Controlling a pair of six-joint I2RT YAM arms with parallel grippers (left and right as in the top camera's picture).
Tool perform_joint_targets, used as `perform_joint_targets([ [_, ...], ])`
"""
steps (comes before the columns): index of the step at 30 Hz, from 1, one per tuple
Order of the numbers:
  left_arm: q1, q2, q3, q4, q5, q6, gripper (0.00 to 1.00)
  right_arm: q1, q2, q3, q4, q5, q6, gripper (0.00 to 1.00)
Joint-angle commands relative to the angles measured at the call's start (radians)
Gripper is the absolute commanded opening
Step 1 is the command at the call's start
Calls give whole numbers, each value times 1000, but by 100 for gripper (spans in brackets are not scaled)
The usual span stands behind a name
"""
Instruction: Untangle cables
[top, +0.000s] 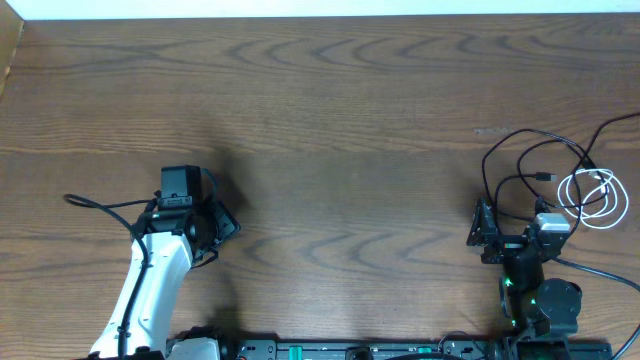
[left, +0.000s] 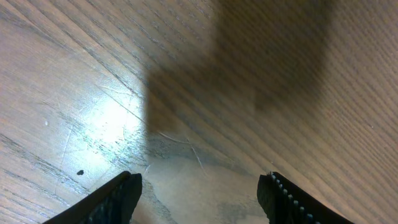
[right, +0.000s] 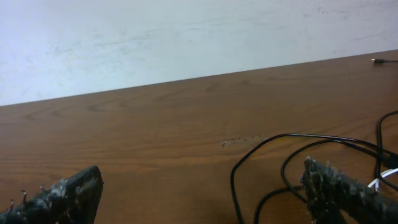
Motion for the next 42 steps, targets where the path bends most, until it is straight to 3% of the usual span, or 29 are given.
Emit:
perform_joint_targets([
  [1,5,7,-4,-3,-17,5,66,-5,-6,-2,-5,1,2,99],
  [9,5,7,-4,1,-17,5,66,-5,-6,-2,-4,-6,-10,99],
  [19,5,7,-4,1,-17,5,66,-5,-6,-2,-5,-6,-385,99],
  [42,5,7,-4,3,-17,5,66,-13,-6,-2,-5,-5,-394,99],
])
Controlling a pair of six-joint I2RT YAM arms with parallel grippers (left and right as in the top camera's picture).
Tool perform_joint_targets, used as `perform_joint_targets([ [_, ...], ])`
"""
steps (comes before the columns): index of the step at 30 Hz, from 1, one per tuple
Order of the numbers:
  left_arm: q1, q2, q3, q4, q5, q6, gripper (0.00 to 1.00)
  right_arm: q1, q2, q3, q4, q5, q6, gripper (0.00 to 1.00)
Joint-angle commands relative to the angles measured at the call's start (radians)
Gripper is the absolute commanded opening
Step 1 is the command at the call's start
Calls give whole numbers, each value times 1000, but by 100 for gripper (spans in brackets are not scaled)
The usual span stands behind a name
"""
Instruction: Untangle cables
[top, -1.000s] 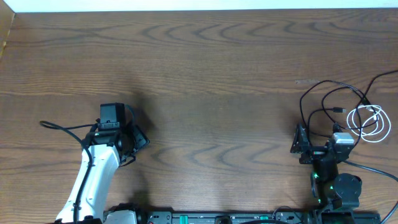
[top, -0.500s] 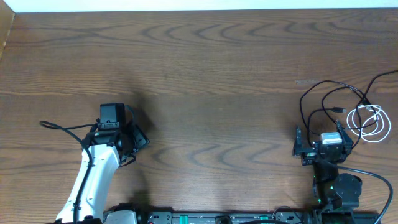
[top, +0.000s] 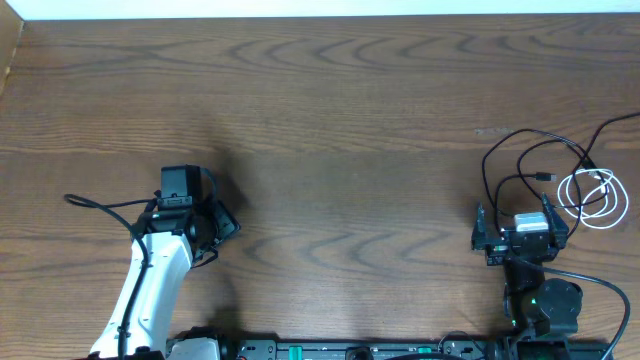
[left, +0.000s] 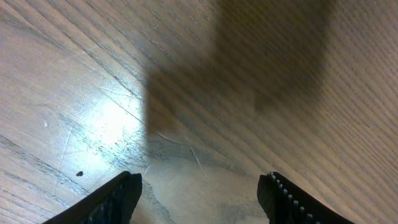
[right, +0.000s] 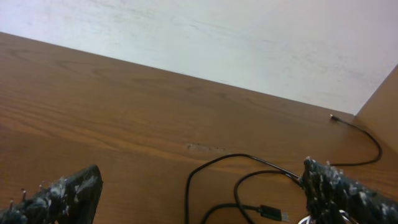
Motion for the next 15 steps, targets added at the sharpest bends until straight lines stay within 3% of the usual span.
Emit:
perform_joint_targets([
  [1,5,7,-4,0,-16,5,66,-6,-6,-2,-5,-3,-10,99],
  [4,5,7,-4,0,-17,5,66,-6,-6,-2,-5,-3,-10,99],
  [7,5,7,-4,0,-17,5,84,-6,-6,-2,-5,-3,-10,99],
  [15,5,7,-4,0,-17,5,89,-6,-6,-2,-5,-3,-10,99],
])
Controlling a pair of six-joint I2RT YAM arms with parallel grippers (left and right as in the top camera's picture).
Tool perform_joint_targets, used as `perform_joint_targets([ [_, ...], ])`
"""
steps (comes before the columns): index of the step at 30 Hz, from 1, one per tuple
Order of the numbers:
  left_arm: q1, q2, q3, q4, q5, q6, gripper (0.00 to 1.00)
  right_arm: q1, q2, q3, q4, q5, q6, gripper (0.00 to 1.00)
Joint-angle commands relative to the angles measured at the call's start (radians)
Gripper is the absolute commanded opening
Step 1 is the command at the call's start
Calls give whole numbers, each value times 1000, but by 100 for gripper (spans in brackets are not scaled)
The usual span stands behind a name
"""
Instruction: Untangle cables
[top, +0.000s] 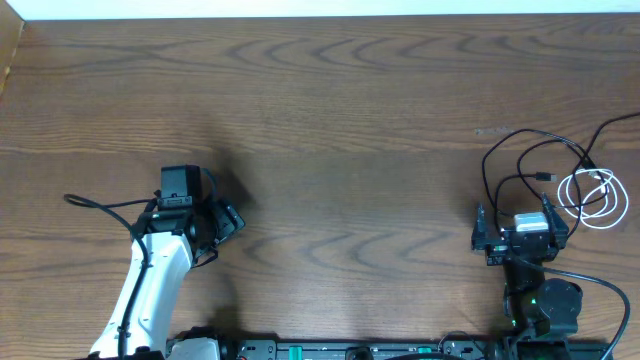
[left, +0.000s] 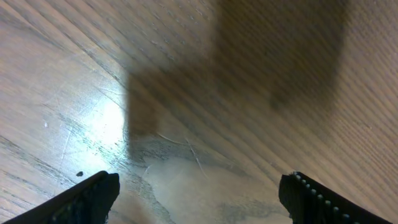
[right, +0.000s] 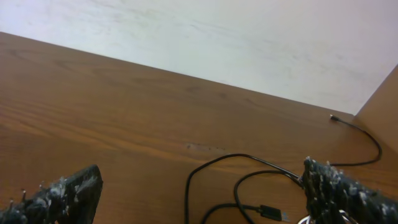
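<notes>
A black cable (top: 521, 133) lies in loose loops at the table's right, tangled with a white coiled cable (top: 566, 196) beside it. In the right wrist view the black cable (right: 221, 158) curves between the fingers, its plug (right: 270, 212) low in the frame. My right gripper (right: 202, 199) is open, just short of the loops and holding nothing. On the left side, far from the cables, my left gripper (left: 199, 199) is open wide, low over bare wood.
The wooden table (top: 330, 120) runs back to a white wall (right: 205, 43). A raised wooden side edge (right: 382, 99) stands at the right, with the black cable's thin end trailing toward it. The left arm's own black lead (top: 95, 205) lies at the left.
The left gripper's fingers stand farther apart than before. The right gripper and the cables have not moved.
First the right gripper faced left of the cables, with the loops at the right of its view. Then it faced the loops squarely, open. The left gripper stayed open over bare wood and is now wider.
</notes>
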Motion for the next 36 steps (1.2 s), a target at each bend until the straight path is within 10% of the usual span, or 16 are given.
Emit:
perform_joint_targets([
  [1,5,7,-4,-1,-17,5,89,-6,-6,-1,-5,-3,-9,99],
  [36,3,10,-4,-1,-17,5,98,110,-8,-2,-5,-3,-9,99],
])
